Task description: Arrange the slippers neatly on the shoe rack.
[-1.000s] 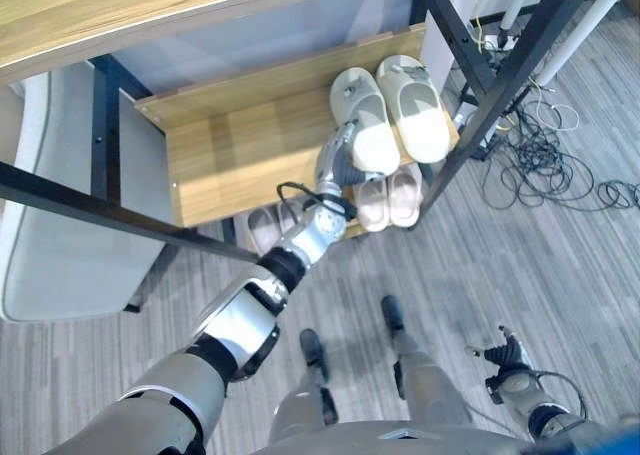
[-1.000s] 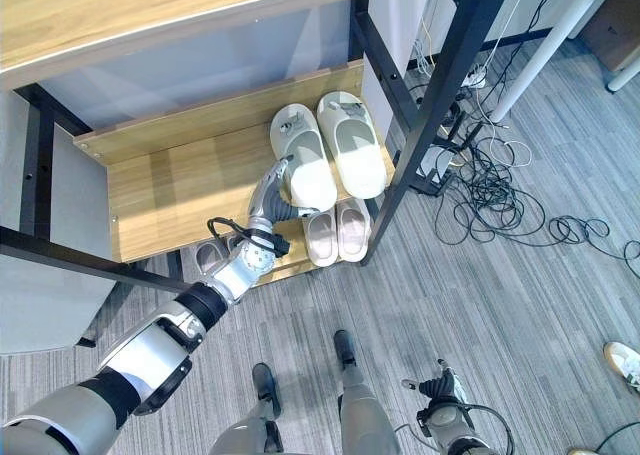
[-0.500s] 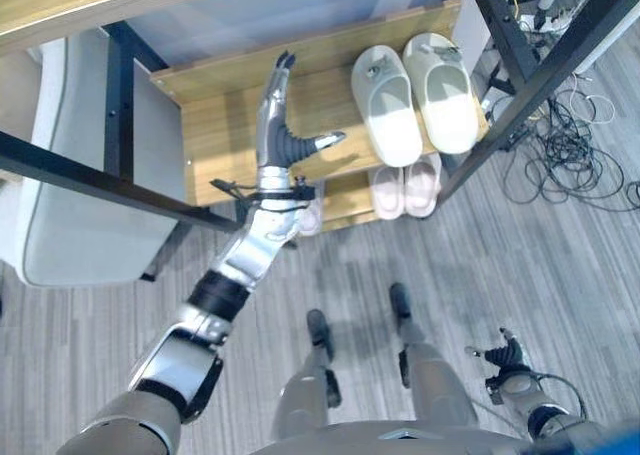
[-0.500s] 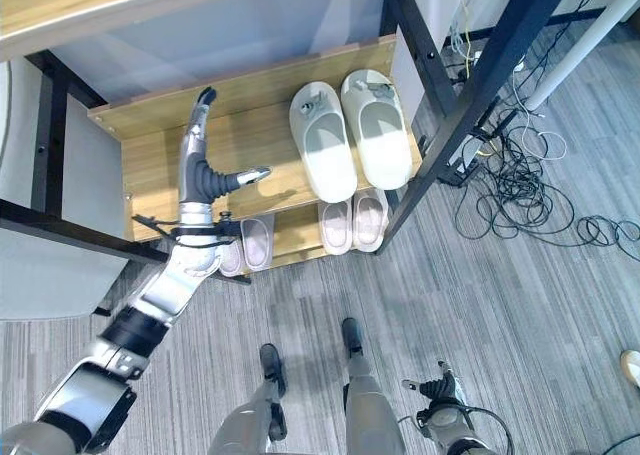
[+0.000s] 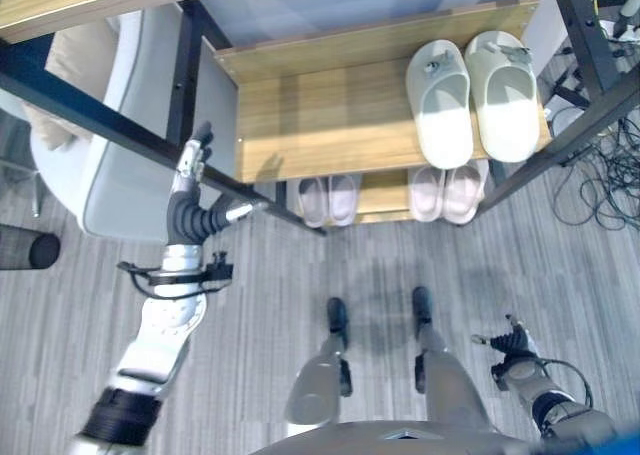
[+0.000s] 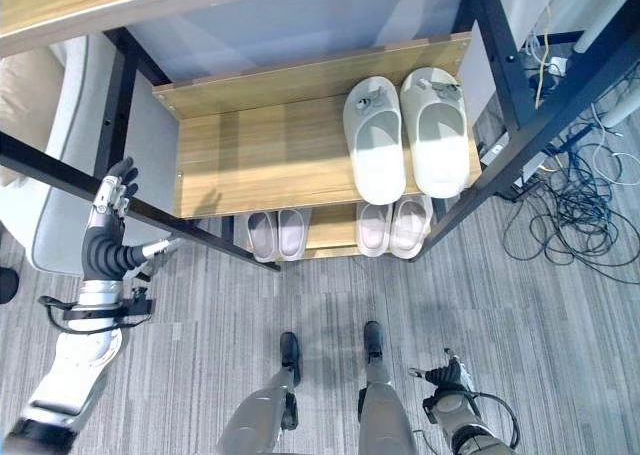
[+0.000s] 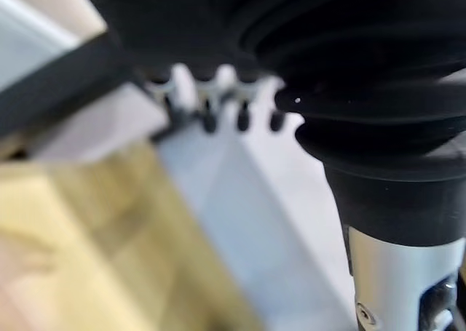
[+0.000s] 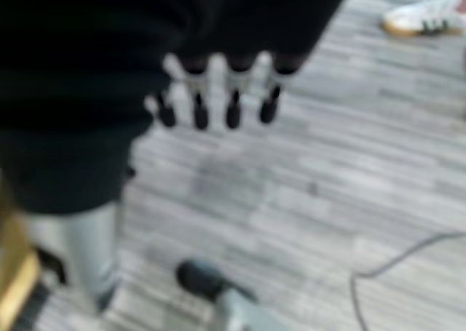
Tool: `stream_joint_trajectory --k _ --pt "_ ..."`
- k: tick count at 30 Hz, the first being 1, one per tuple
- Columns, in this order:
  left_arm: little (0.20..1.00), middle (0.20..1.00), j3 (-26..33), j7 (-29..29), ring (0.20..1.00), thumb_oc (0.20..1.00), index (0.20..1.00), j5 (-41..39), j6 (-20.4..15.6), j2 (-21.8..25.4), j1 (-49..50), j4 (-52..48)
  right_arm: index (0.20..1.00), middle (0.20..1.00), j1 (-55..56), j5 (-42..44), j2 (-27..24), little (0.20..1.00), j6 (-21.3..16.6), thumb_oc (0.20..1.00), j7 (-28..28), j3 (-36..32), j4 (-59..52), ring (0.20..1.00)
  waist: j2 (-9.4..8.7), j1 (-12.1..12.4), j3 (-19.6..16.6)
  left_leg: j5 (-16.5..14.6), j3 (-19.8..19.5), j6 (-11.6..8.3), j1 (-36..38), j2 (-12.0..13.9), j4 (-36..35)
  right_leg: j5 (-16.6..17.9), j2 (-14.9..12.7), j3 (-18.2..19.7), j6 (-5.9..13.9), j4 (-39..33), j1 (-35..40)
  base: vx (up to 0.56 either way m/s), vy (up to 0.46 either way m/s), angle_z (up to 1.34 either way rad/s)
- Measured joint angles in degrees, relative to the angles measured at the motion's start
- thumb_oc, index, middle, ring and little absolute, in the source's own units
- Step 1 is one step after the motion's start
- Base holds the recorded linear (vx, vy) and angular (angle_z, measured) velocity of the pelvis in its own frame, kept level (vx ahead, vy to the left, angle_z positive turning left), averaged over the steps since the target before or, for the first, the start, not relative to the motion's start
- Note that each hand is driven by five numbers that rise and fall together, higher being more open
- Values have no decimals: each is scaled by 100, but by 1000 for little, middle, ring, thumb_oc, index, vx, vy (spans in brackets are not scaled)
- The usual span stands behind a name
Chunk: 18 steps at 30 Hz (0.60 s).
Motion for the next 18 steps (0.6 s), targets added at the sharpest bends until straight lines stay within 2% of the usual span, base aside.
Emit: stream_joint_trajectory --k 3,4,10,11,14,15,16,17,18 --pt "1000 1000 -332 -575 1000 1000 1000 -500 31 151 232 201 1000 1000 46 -283 -116 1000 105 1000 10 96 72 1000 12 36 6 7 -24 -1 5 -8 1 4 -5 -23 4 7 13 -11 1 3" --pt "1000 1000 -656 -855 1000 1000 1000 -834 129 -63 172 584 1000 1000 46 -430 -188 1000 158 1000 8 93 113 1000 17 30 2 30 -35 25 9 -14 1 3 -10 -31 5 3 23 -16 7 4" --pt "1000 1000 -1786 -1578 1000 1000 1000 -1176 482 -88 222 1964 1000 1000 62 -487 -277 1000 209 1000 39 -6 397 1000 -6 -100 13 39 -60 17 13 4 1 -3 14 -50 14 1 40 0 0 0" --pt "1000 1000 -2106 -1672 1000 1000 1000 -1126 492 -290 162 2779 1000 1000 87 -483 -287 1000 199 1000 51 -71 423 1000 -9 -151 14 45 -70 23 41 6 2 -9 15 -59 16 -3 74 0 0 0" --pt "1000 1000 -2289 -1658 1000 1000 1000 -626 689 -805 88 4225 1000 1000 95 -432 -279 1000 161 1000 54 -159 448 1000 -72 -269 7 27 -83 -14 53 28 1 -14 22 -66 14 -30 108 -6 4 1" --pt "1000 1000 -2048 -1570 1000 1000 1000 -81 639 -1322 15 5314 1000 1000 87 -374 -281 1000 127 1000 51 -175 447 1000 -105 -294 -8 21 -92 -26 40 40 1 -32 19 -70 -13 -50 108 0 0 0" --pt "1000 1000 -1679 -1408 1000 1000 1000 127 783 -1820 -196 6357 1000 1000 83 -274 -282 1000 122 1000 52 -196 443 1000 -120 -334 -22 22 -88 -24 47 43 2 -35 12 -66 -18 -49 113 0 0 0" --pt "1000 1000 -1602 -1340 1000 1000 1000 327 992 -2050 -304 7005 1000 1000 86 -215 -273 1000 117 1000 52 -208 442 1000 -174 -345 -32 23 -96 -24 37 41 2 -35 14 -68 -19 -52 106 -6 -9 4" --pt "1000 1000 -1498 -1242 1000 1000 1000 400 1044 -2128 -275 7245 1000 1000 105 -208 -265 1000 99 1000 52 -217 436 1000 -223 -358 -51 23 -125 -27 10 42 2 -37 17 -69 -21 -56 91 -4 -14 7"
